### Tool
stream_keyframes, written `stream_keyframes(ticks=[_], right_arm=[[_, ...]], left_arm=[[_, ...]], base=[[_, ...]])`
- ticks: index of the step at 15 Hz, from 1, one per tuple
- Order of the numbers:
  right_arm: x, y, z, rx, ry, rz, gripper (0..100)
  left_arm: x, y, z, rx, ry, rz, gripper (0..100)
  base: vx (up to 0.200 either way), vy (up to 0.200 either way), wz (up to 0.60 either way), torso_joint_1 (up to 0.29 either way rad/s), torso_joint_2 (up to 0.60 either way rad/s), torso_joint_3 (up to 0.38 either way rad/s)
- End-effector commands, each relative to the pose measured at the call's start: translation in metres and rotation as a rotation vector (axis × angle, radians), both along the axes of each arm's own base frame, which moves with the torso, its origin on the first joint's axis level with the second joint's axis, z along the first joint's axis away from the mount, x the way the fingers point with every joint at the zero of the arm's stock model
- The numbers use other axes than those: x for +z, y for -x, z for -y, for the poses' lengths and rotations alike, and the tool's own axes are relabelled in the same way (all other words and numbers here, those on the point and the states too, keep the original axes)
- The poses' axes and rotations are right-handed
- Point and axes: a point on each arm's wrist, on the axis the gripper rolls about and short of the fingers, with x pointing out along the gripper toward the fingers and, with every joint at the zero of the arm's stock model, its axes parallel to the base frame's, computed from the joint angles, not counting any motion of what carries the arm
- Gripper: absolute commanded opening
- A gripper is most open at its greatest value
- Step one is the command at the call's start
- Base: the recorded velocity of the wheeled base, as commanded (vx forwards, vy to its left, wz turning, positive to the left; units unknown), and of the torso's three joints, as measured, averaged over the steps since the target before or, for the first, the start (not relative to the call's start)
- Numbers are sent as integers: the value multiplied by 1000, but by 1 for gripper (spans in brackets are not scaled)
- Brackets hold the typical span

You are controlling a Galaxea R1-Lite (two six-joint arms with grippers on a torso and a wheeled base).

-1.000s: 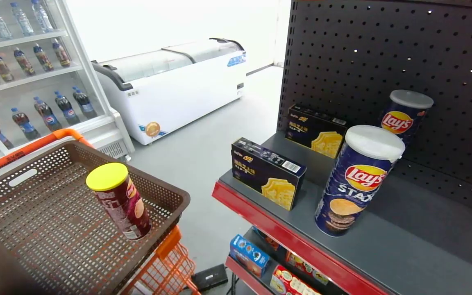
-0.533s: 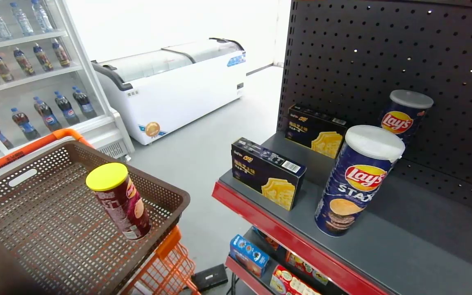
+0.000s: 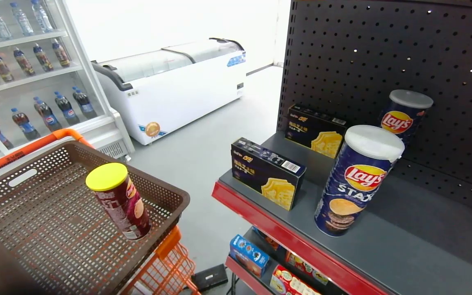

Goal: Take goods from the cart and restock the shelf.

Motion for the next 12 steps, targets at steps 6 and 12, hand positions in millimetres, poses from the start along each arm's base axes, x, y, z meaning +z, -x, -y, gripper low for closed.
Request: stream_keyframes(ticks=[6,12], right_arm=[[0,0,0,-1,1,0,100],[0,0,0,-1,1,0,100]], left_arm=[[-11,-114,10,-66,-44,-287,100],[-38,-174,12,-116,18,-295,100]], base=[[0,0,0,0,0,0],[0,0,0,0,0,0]])
